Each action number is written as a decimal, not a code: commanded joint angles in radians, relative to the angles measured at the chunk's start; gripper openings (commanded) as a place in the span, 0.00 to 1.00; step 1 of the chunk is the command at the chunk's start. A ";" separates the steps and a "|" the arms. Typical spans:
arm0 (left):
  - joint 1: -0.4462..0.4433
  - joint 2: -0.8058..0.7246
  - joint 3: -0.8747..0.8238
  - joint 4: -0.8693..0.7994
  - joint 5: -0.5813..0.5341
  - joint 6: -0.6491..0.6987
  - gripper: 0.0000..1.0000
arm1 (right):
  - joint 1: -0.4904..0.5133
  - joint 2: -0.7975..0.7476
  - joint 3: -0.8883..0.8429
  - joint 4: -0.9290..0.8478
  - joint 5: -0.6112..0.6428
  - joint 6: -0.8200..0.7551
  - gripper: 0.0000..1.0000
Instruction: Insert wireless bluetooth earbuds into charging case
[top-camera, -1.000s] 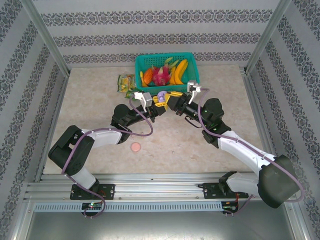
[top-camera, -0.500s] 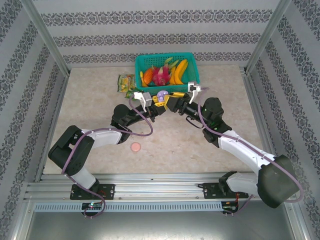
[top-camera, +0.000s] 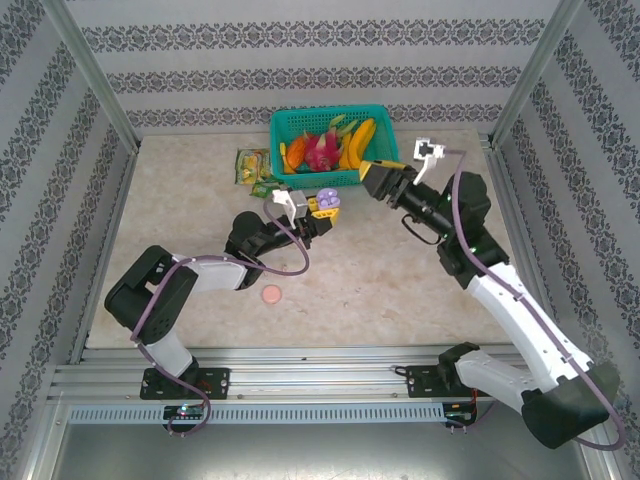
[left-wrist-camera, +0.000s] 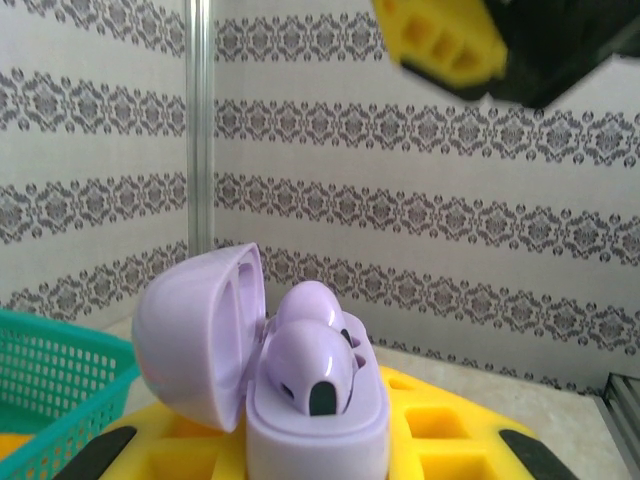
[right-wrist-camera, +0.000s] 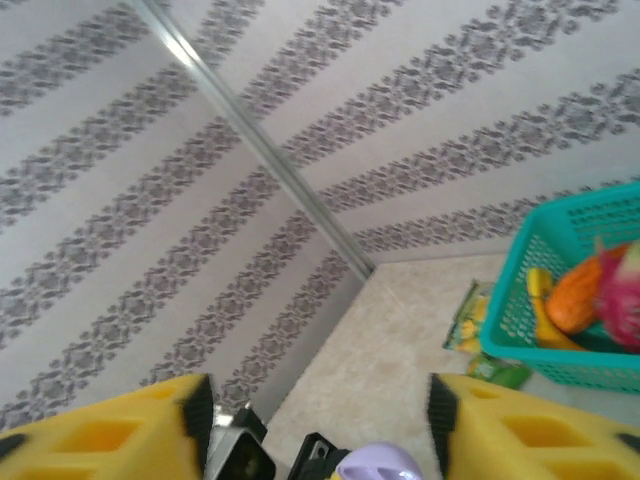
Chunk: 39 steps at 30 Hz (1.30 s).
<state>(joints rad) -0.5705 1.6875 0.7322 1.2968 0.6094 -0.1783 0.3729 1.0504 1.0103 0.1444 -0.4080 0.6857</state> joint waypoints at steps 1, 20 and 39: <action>-0.017 0.011 -0.001 -0.010 0.054 0.045 0.00 | -0.024 0.085 0.120 -0.330 0.021 -0.024 0.50; -0.017 0.099 0.075 -0.096 0.190 0.037 0.00 | 0.026 0.528 0.398 -0.621 -0.058 -0.103 0.28; -0.017 0.174 0.133 -0.085 0.123 -0.005 0.00 | 0.043 0.315 0.203 -0.649 0.024 -0.113 0.24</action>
<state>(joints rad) -0.5816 1.8450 0.8314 1.1736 0.7559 -0.1448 0.4274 1.4029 1.2469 -0.4980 -0.4202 0.5655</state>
